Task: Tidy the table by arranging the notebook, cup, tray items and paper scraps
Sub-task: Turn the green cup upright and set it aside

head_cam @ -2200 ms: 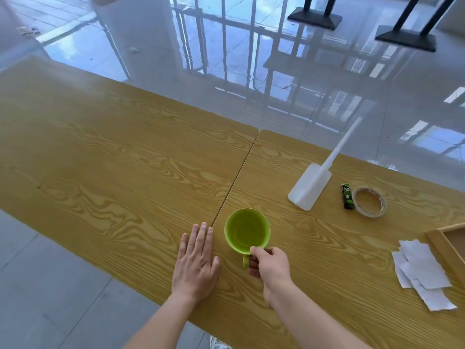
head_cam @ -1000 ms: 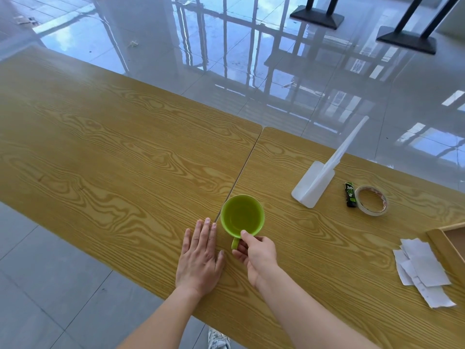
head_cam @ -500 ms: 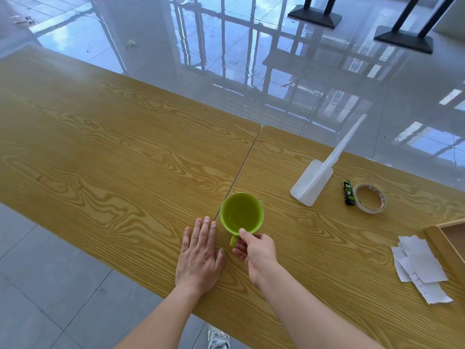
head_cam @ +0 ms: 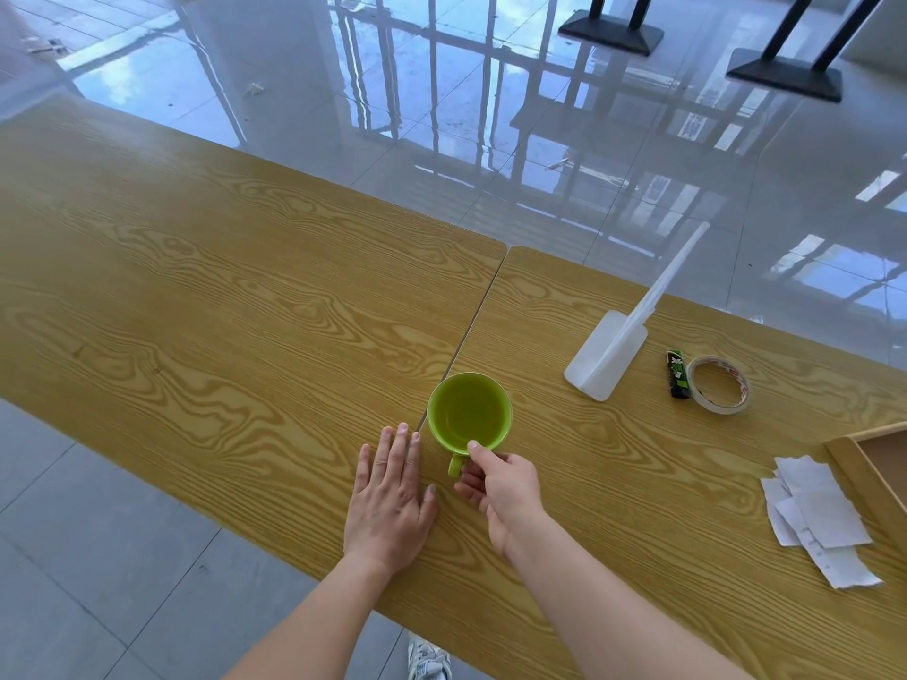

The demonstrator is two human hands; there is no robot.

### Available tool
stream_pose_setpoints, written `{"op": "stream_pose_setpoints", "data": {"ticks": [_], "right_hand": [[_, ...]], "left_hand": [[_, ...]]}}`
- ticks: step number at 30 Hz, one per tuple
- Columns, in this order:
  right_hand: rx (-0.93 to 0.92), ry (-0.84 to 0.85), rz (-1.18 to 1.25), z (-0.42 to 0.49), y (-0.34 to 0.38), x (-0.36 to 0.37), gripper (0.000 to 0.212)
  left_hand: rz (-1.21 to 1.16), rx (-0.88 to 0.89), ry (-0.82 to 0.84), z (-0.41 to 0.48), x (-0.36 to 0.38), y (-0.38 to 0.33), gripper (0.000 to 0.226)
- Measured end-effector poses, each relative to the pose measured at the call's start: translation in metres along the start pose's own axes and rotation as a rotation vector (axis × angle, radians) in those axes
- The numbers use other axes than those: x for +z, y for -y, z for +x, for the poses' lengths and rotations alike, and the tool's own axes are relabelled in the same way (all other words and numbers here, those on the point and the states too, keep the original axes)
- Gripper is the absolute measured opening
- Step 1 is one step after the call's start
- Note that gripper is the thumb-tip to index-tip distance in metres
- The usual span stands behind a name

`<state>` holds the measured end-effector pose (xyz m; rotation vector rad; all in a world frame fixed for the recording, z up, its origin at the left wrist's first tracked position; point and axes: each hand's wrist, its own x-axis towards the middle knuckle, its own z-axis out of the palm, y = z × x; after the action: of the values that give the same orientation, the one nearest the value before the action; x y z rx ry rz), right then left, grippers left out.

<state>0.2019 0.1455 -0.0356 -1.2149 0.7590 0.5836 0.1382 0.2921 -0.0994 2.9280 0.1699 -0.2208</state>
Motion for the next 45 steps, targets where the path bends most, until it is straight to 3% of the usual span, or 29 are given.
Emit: {"op": "stream_pose_setpoints", "data": {"ticks": [6, 10, 14, 18, 25, 45], "right_hand": [[-0.085, -0.030, -0.208, -0.004, 0.003, -0.014, 0.018], [-0.214, -0.080, -0.494, -0.008, 0.011, -0.028, 0.023], [-0.396, -0.067, -0.857, -0.014, 0.022, -0.047, 0.029], [-0.506, -0.076, -1.044, -0.023, 0.031, -0.071, 0.033], [-0.498, -0.137, -1.102, -0.036, 0.050, -0.126, 0.034], [-0.465, -0.362, -1.014, -0.064, 0.096, -0.297, 0.034]], "left_hand": [[-0.051, 0.005, 0.002, -0.003, -0.015, 0.000, 0.072], [-0.043, -0.046, -0.020, -0.018, -0.029, -0.003, 0.069], [-0.067, 0.006, -0.106, -0.033, -0.047, -0.018, 0.062], [-0.114, 0.070, -0.191, -0.033, -0.070, -0.044, 0.058], [-0.130, 0.191, -0.222, -0.028, -0.088, -0.096, 0.059], [-0.085, 0.410, -0.055, -0.015, -0.060, -0.254, 0.063]]}}
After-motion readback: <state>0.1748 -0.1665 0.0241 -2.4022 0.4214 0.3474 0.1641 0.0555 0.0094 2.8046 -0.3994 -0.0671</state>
